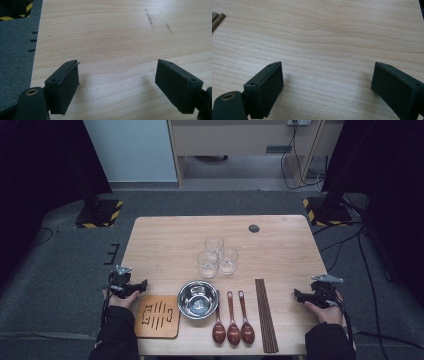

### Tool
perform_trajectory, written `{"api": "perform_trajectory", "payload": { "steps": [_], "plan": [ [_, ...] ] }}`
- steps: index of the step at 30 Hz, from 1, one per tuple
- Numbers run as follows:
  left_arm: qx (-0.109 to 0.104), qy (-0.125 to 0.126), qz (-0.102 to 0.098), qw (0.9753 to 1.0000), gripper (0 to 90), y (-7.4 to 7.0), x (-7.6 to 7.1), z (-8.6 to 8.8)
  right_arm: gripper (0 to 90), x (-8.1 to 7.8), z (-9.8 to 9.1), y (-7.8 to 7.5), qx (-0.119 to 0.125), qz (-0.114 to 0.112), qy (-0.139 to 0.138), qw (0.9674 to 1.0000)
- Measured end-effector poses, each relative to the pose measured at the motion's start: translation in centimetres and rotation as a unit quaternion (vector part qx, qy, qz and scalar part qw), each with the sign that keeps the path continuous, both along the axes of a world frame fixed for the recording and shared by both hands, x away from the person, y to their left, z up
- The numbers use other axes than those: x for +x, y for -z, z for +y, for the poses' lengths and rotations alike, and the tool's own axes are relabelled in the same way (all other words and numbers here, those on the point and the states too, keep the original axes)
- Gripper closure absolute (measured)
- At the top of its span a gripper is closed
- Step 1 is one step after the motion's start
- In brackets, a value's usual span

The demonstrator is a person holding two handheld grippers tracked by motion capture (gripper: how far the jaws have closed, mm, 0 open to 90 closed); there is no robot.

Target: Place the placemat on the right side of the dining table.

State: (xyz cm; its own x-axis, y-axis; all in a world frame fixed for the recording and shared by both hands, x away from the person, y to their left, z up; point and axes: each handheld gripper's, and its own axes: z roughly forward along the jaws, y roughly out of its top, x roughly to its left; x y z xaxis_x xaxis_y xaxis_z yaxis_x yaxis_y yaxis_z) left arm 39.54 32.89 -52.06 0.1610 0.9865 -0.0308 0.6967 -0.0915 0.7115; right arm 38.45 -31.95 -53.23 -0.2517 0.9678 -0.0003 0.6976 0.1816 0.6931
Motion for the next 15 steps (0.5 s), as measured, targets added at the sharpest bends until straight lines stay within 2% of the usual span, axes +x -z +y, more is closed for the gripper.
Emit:
{"api": "perform_trajectory", "payload": {
  "steps": [1,4,7,8,10,15],
  "plan": [
    [-0.008,-0.002,-0.007,0.9999,20.9,-0.2,-0.4,-0.1,11.5,0.0,0.0,-0.1,0.004,-0.002,0.001,1.0000],
    [-0.006,0.002,-0.010,0.9999,21.3,-0.6,-0.8,-0.2,11.8,-0.1,0.0,-0.4,0.011,-0.007,0.001,0.9999],
    [-0.022,0.005,-0.021,0.9995,22.3,-1.2,-2.2,-0.6,11.9,-0.4,0.0,-1.0,0.018,-0.015,0.006,0.9997],
    [-0.022,0.005,-0.021,0.9995,22.9,-1.2,-2.2,-0.6,11.9,-0.4,0.0,-1.0,0.018,-0.015,0.006,0.9997],
    [-0.028,0.006,-0.031,0.9991,23.6,-1.6,-3.3,-0.7,12.1,-0.6,0.0,-1.2,0.017,-0.020,0.008,0.9996],
    [-0.024,0.010,-0.034,0.9991,25.6,-1.9,-4.7,-0.8,12.1,-0.7,0.4,-1.6,0.016,-0.025,0.008,0.9995]
  ]
}}
